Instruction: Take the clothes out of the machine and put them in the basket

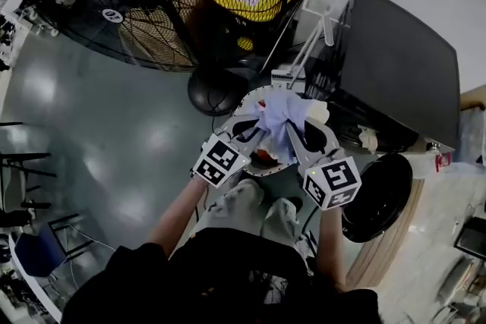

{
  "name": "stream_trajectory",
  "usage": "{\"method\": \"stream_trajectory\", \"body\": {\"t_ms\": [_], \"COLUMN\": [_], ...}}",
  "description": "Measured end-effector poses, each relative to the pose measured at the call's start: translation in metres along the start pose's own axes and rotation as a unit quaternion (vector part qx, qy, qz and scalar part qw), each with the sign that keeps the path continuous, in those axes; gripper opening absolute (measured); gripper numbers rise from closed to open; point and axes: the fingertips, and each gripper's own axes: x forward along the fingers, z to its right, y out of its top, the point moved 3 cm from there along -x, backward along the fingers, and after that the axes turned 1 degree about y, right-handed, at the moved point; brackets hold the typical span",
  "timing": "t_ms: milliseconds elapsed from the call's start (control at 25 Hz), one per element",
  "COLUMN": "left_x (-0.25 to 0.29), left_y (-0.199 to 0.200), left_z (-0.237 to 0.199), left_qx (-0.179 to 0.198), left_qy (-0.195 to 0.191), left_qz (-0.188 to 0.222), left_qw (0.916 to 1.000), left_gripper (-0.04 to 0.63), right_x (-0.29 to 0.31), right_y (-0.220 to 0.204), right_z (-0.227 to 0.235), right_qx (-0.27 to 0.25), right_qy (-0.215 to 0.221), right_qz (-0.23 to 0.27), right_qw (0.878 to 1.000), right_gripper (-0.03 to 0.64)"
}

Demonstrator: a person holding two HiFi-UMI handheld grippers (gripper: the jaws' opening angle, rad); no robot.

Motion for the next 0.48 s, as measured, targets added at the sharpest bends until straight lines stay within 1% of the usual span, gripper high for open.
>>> {"method": "stream_trajectory", "body": {"t_ms": [120,200,360,480], "left_x": [0.019,0.032,0.059,0.075], "left_y": [-0.044,-0.076,-0.139,-0.182], "left_z": [-0.011,-0.015,-0.024,-0.023], "left_qx": [0.001,0.000,-0.005,-0.020], "left_qy": [-0.018,-0.031,-0.046,-0.054], "left_qz": [-0.050,-0.087,-0.149,-0.188], "left_qw": [0.9986,0.9957,0.9877,0.9804], "left_gripper": [0.026,0.026,0.026,0.026], "right_x": [0.027,0.042,0.071,0.087], "right_y": [-0.049,-0.087,-0.161,-0.217], "right_z": [0.010,0.017,0.032,0.038], "right_qx": [0.016,0.027,0.062,0.100], "right_qy": [-0.014,-0.025,-0.039,-0.050], "right_qz": [-0.041,-0.075,-0.133,-0.169], "right_qw": [0.999,0.997,0.988,0.979], "right_gripper": [0.092,0.092,0.092,0.092]}}
